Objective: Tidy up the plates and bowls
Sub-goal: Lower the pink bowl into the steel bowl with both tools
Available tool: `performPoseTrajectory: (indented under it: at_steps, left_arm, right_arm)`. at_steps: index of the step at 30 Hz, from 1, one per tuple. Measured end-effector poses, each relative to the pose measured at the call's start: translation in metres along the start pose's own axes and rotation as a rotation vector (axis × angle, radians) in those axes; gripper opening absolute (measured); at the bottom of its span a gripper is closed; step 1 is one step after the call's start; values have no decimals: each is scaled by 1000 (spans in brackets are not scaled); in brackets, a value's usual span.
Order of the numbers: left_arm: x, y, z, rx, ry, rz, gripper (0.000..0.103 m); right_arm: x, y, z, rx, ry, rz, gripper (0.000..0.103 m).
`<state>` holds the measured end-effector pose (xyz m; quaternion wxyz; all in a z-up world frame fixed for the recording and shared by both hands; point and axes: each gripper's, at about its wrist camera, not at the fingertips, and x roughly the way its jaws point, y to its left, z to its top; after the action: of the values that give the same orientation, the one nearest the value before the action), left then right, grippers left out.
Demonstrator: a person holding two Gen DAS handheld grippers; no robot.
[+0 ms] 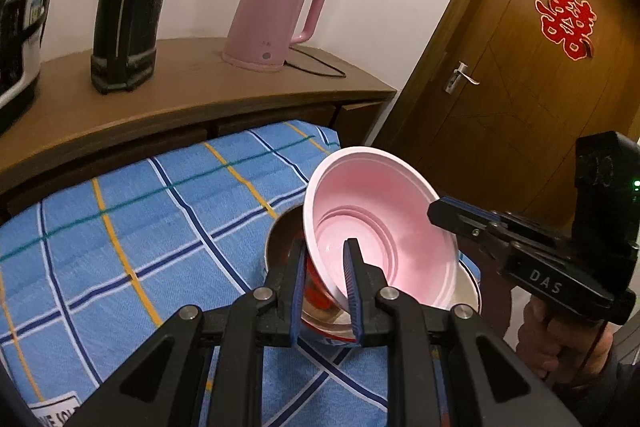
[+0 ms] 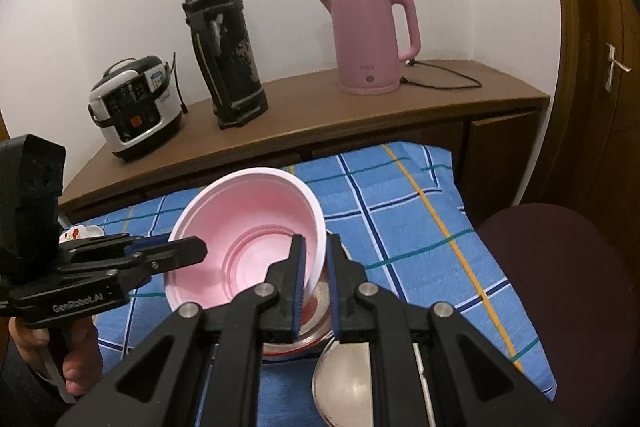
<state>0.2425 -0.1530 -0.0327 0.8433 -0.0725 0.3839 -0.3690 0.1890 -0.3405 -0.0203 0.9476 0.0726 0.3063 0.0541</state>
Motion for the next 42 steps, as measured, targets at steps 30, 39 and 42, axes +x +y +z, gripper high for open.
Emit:
performPoseTrajectory:
  at_steps: [30,39,42]
  left_arm:
    - [14,3,-11,-7,50,12,21]
    - [20,5,-13,-5,67,12,21]
    - [21,6,-12,-7,72,10,21]
  right_arm:
    - [30,-7,-9,-11,100,-23,10]
    - [37,-10,-11,-17,116,-33,10]
    - [38,-9,-11,-17,115,-34,10]
